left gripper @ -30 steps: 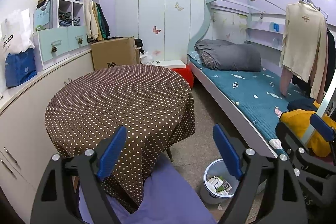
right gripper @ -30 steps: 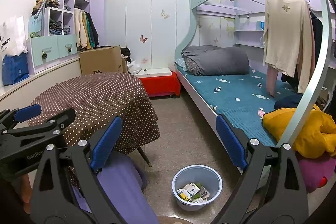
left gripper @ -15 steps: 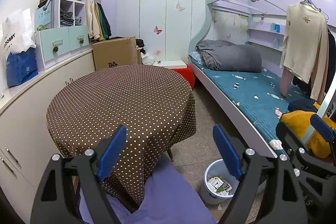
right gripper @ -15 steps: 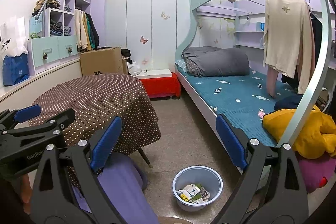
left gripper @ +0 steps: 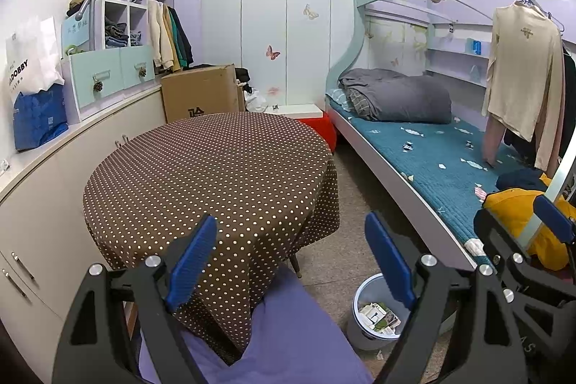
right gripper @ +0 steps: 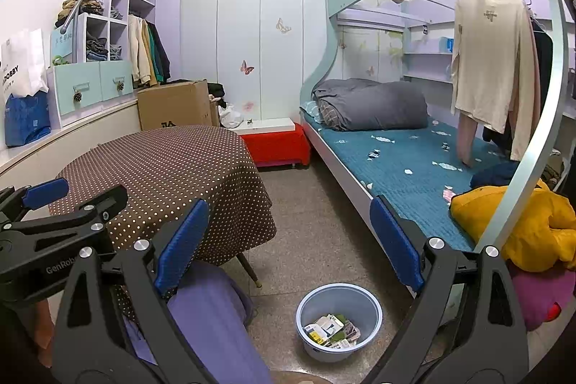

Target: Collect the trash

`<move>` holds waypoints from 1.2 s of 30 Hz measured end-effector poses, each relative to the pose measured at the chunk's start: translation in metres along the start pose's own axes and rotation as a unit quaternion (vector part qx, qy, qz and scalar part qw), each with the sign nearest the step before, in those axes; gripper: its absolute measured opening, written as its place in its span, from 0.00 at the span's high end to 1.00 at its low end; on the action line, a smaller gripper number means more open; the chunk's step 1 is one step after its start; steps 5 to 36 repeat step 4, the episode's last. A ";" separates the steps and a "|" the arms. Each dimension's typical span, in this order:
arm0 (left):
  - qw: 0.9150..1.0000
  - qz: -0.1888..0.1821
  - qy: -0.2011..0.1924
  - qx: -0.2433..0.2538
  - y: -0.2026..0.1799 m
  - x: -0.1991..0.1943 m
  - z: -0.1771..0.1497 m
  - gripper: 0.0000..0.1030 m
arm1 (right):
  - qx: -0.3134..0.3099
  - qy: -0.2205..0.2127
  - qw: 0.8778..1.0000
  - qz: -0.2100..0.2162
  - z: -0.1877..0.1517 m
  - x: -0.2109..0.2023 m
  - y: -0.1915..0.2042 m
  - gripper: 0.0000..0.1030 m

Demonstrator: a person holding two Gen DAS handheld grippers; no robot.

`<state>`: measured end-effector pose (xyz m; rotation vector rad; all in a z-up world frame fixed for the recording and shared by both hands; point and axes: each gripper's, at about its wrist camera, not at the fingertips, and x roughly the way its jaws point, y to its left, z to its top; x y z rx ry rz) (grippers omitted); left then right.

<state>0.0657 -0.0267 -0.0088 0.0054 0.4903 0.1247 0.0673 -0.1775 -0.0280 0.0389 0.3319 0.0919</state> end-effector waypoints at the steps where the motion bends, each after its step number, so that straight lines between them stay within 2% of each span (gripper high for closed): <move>1: 1.000 0.000 0.000 0.000 0.000 0.000 0.000 0.20 | 0.001 0.001 1.000 0.000 0.000 0.000 0.001 0.12; 36: 1.000 0.000 0.004 0.000 -0.001 0.002 0.001 0.20 | 0.002 0.002 1.000 0.000 -0.001 0.000 0.002 0.12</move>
